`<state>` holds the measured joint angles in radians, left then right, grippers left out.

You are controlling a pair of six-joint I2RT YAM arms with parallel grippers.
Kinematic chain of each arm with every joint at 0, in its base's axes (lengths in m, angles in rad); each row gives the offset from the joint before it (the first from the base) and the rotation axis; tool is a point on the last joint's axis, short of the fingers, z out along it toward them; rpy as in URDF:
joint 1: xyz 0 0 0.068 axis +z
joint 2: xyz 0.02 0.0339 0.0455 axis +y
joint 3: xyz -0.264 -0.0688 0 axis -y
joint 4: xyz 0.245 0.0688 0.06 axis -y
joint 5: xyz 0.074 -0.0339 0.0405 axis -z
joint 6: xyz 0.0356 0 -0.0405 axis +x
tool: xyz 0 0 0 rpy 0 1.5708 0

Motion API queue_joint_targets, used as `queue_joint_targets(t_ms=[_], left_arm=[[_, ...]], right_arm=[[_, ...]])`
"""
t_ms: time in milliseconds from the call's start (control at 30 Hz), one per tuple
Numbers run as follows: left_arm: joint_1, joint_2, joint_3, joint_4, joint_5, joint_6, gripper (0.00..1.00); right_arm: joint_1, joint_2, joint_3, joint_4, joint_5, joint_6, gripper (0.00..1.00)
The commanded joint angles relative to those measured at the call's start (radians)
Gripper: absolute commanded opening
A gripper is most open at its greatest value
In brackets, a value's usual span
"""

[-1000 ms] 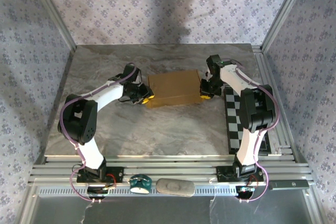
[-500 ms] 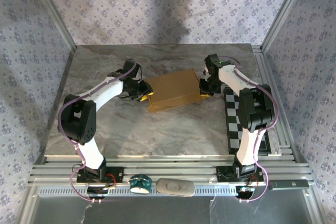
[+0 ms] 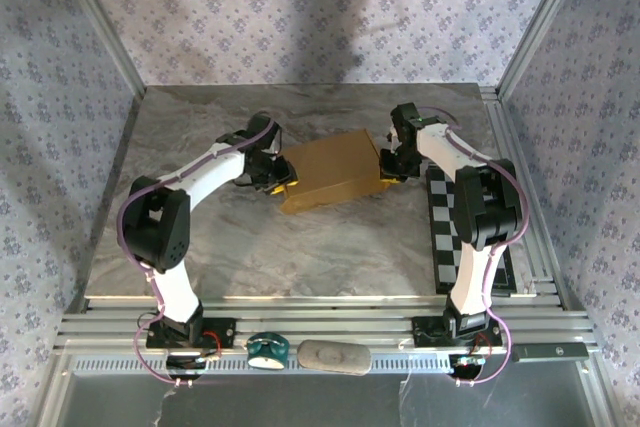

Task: Fold the paper box

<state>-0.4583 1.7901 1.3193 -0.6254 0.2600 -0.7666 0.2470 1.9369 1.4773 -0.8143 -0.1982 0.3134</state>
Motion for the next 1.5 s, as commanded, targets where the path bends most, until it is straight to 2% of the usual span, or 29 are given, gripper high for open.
queue_joint_targets(t_ms=[0, 233, 367, 767, 1233, 1467], left_arm=[[0.002, 0.017, 0.012, -0.047, -0.055, 0.051, 0.37], [0.017, 0.000, 0.011, -0.033, -0.123, 0.059, 0.32], [0.036, 0.026, 0.030, -0.023, -0.109, 0.054, 0.27], [0.054, 0.142, 0.155, -0.035, -0.098, 0.067, 0.25], [0.041, 0.138, 0.107, -0.047, -0.139, 0.063, 0.14], [0.043, 0.126, 0.093, -0.074, -0.163, 0.061, 0.18]], right_arm=[[-0.011, 0.025, -0.011, -0.005, -0.005, 0.004, 0.13], [-0.016, 0.024, -0.005, -0.011, -0.013, 0.010, 0.13], [-0.015, 0.024, -0.001, -0.014, -0.016, 0.010, 0.13], [-0.016, 0.022, 0.001, -0.017, -0.020, 0.009, 0.13], [-0.016, 0.020, 0.002, -0.016, -0.026, 0.013, 0.13], [-0.016, 0.021, 0.001, -0.016, -0.026, 0.012, 0.13]])
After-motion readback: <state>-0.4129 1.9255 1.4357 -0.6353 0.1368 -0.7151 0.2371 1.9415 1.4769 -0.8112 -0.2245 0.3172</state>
